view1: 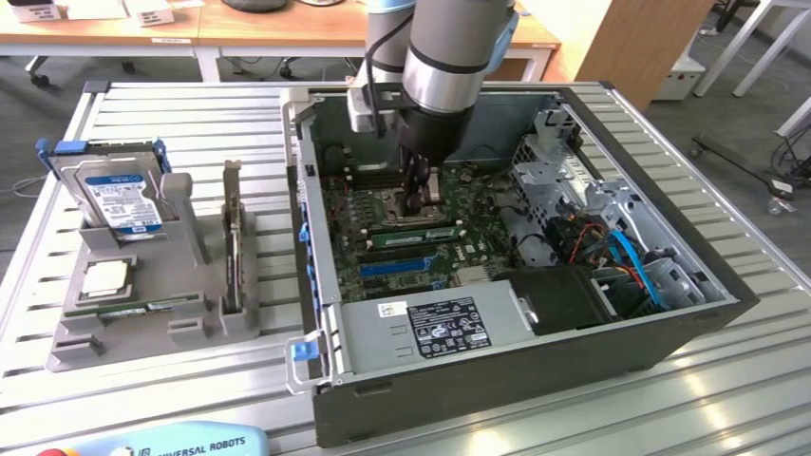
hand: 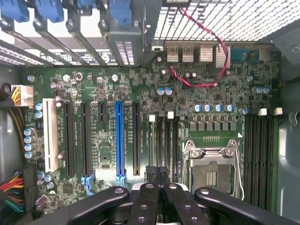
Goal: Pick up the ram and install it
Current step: 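Press down the ram until it locks into place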
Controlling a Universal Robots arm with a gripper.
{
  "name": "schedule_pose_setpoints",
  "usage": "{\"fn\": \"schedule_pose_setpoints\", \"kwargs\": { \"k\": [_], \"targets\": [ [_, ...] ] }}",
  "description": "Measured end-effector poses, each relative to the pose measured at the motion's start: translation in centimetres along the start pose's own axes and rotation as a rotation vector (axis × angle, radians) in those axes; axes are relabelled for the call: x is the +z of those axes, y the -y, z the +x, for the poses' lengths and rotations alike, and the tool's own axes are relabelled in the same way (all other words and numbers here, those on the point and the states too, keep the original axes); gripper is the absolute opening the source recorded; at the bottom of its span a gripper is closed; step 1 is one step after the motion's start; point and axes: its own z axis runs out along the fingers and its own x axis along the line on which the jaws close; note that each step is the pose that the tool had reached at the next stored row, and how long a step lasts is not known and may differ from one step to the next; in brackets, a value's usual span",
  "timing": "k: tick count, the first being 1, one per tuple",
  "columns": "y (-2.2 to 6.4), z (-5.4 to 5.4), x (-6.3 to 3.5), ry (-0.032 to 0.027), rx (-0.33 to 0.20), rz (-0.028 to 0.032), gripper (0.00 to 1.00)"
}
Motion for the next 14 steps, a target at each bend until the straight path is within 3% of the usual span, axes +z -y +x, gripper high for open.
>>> {"fn": "schedule_pose_setpoints", "kwargs": {
  "k": [14],
  "targets": [
    [2.11, -0.1, -0.02, 0.0001, 0.000, 0.0000, 0.10]
  ]
}}
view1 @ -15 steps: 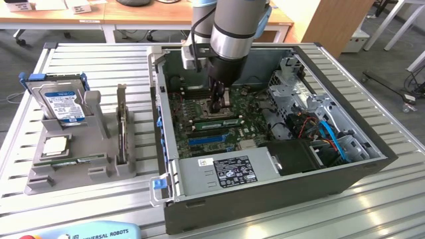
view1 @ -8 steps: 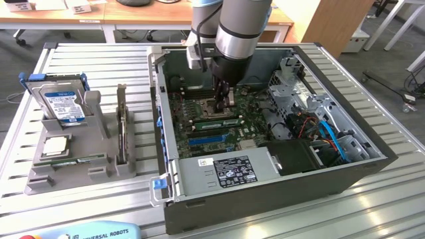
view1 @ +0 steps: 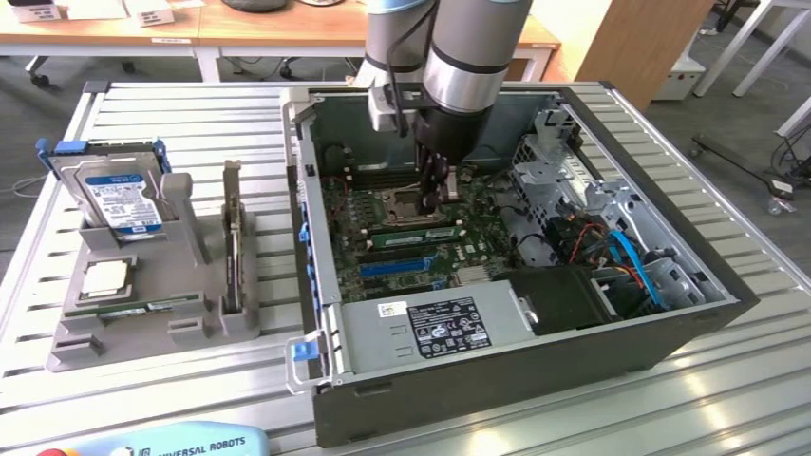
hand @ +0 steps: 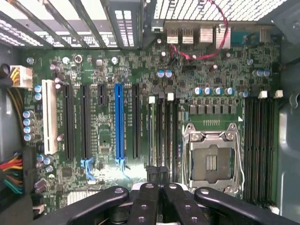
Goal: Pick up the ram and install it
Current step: 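Press down the ram until it locks into place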
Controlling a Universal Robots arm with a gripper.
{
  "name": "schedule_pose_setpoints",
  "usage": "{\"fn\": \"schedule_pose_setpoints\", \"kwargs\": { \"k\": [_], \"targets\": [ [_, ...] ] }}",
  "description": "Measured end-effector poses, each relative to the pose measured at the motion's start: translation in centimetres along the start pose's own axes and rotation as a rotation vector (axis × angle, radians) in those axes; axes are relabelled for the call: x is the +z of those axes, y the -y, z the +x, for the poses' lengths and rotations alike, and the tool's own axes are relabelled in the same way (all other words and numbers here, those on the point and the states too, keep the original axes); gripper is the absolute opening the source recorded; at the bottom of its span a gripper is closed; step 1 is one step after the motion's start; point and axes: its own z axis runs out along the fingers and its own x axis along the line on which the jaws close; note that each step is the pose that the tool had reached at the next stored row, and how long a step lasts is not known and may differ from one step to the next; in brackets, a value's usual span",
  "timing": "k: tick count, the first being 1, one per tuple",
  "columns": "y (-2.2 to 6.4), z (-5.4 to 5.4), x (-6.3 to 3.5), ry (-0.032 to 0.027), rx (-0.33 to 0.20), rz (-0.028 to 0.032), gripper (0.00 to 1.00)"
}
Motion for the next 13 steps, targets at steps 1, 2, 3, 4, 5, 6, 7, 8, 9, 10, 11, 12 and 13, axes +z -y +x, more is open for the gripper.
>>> {"fn": "schedule_pose_setpoints", "kwargs": {
  "k": [1, 2, 3, 4, 5, 6, 7, 8, 9, 10, 11, 12, 13],
  "targets": [
    [0.16, 0.00, 0.00, -0.0001, 0.000, 0.0000, 0.10],
    [0.32, -0.01, -0.01, 0.0000, 0.000, 0.0000, 0.10],
    [0.48, -0.01, -0.01, 0.0000, 0.000, 0.0000, 0.10],
    [0.61, -0.02, -0.01, 0.0000, 0.000, 0.0000, 0.10],
    [0.66, -0.02, -0.01, 0.0000, 0.000, 0.0000, 0.10],
    [0.66, -0.02, -0.01, 0.0000, 0.000, 0.0000, 0.10],
    [0.67, -0.02, -0.01, 0.0000, 0.000, 0.0000, 0.10],
    [0.66, -0.02, -0.01, 0.0001, 0.000, 0.0000, 0.10],
    [0.67, -0.02, -0.01, 0.0000, 0.000, 0.0000, 0.10],
    [0.67, -0.02, -0.01, 0.0000, 0.000, 0.0001, 0.10],
    [0.67, -0.02, -0.01, 0.0000, 0.000, 0.0000, 0.10],
    [0.67, -0.02, -0.01, 0.0000, 0.000, 0.0000, 0.10],
    [0.67, -0.02, -0.01, 0.0000, 0.000, 0.0000, 0.10]
  ]
}}
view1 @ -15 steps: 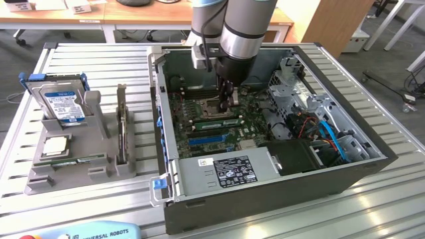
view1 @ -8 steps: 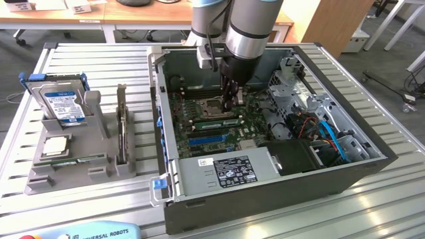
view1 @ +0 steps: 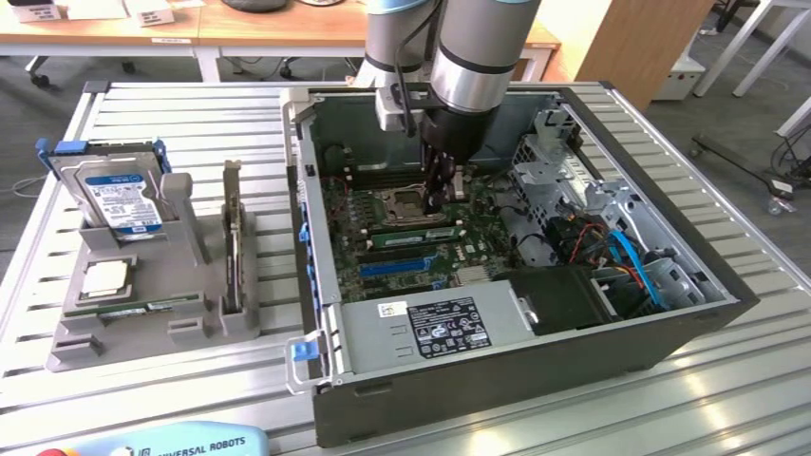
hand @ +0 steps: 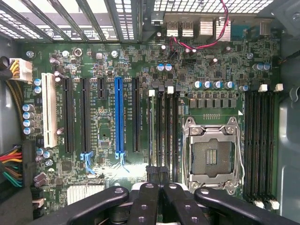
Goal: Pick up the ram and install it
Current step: 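Press down the ram until it locks into place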
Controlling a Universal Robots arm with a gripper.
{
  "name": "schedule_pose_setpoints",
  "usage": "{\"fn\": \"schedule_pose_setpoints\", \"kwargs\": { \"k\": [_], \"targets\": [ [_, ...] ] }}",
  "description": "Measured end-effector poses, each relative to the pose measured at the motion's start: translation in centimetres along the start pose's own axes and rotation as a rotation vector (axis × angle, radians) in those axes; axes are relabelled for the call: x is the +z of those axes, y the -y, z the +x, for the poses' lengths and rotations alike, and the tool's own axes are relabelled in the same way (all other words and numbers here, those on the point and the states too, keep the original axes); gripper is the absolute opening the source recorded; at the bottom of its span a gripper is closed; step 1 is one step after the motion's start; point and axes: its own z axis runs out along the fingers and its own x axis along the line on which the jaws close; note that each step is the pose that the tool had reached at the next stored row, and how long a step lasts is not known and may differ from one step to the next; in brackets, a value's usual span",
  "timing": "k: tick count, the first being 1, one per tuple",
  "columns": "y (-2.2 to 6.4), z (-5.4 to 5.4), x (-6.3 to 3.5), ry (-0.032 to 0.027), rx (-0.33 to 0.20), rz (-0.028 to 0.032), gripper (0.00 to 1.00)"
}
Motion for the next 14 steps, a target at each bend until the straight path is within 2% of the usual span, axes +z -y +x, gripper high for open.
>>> {"fn": "schedule_pose_setpoints", "kwargs": {
  "k": [8, 14],
  "targets": [
    [0.00, 0.00, 0.01, 0.0001, 0.012, 0.0005, 0.10],
    [0.00, 0.00, 0.06, 0.0015, 0.106, 0.0047, 0.10]
  ]
}}
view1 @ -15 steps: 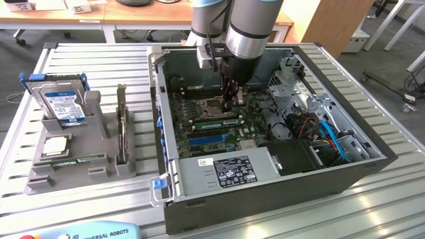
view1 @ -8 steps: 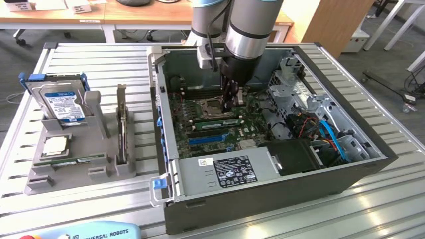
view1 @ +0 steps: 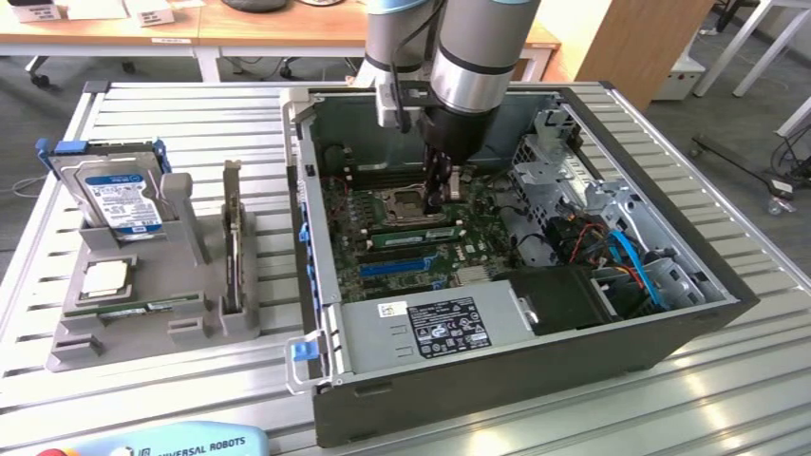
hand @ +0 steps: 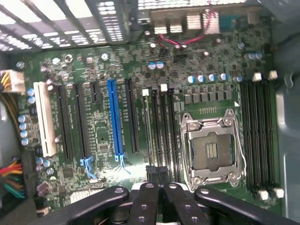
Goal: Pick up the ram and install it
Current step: 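Press down the ram until it locks into place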
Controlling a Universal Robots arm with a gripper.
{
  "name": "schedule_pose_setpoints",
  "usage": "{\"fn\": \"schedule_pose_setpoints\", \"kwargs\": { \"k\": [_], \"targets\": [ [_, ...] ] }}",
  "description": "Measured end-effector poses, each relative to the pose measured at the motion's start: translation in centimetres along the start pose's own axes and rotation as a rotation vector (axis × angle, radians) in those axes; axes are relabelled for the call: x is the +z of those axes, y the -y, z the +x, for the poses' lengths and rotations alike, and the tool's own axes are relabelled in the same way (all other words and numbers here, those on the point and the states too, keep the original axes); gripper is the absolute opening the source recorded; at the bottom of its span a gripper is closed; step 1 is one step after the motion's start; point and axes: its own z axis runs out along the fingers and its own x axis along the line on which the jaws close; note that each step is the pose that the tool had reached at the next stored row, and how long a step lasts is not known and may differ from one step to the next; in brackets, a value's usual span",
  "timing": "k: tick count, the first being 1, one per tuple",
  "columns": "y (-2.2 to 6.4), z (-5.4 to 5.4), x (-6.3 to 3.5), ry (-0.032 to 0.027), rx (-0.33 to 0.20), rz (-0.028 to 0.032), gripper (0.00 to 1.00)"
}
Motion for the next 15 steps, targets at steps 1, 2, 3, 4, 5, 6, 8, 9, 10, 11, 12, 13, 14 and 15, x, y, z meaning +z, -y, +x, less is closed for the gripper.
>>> {"fn": "schedule_pose_setpoints", "kwargs": {
  "k": [1, 2, 3, 4, 5, 6, 8, 9, 10, 11, 12, 13, 14, 15],
  "targets": [
    [0.00, 0.00, 0.01, 0.0002, 0.018, 0.0008, 0.10],
    [0.00, 0.00, 0.02, 0.0005, 0.036, 0.0016, 0.10],
    [0.00, 0.00, 0.03, 0.0007, 0.053, 0.0024, 0.10],
    [0.00, 0.00, 0.05, 0.0010, 0.073, 0.0033, 0.10],
    [0.00, 0.00, 0.06, 0.0013, 0.091, 0.0041, 0.10],
    [0.00, 0.00, 0.07, 0.0016, 0.109, 0.0048, 0.10],
    [0.00, 0.00, 0.09, 0.0021, 0.145, 0.0064, 0.10],
    [0.00, 0.01, 0.11, 0.0023, 0.163, 0.0073, 0.10],
    [0.00, 0.01, 0.12, 0.0026, 0.181, 0.0080, 0.10],
    [0.00, 0.01, 0.13, 0.0029, 0.199, 0.0088, 0.10],
    [0.00, 0.01, 0.14, 0.0032, 0.218, 0.0097, 0.10],
    [0.00, 0.01, 0.16, 0.0035, 0.236, 0.0105, 0.10],
    [0.00, 0.01, 0.16, 0.0037, 0.254, 0.0113, 0.10],
    [0.00, 0.01, 0.18, 0.0040, 0.273, 0.0121, 0.10]
  ]
}}
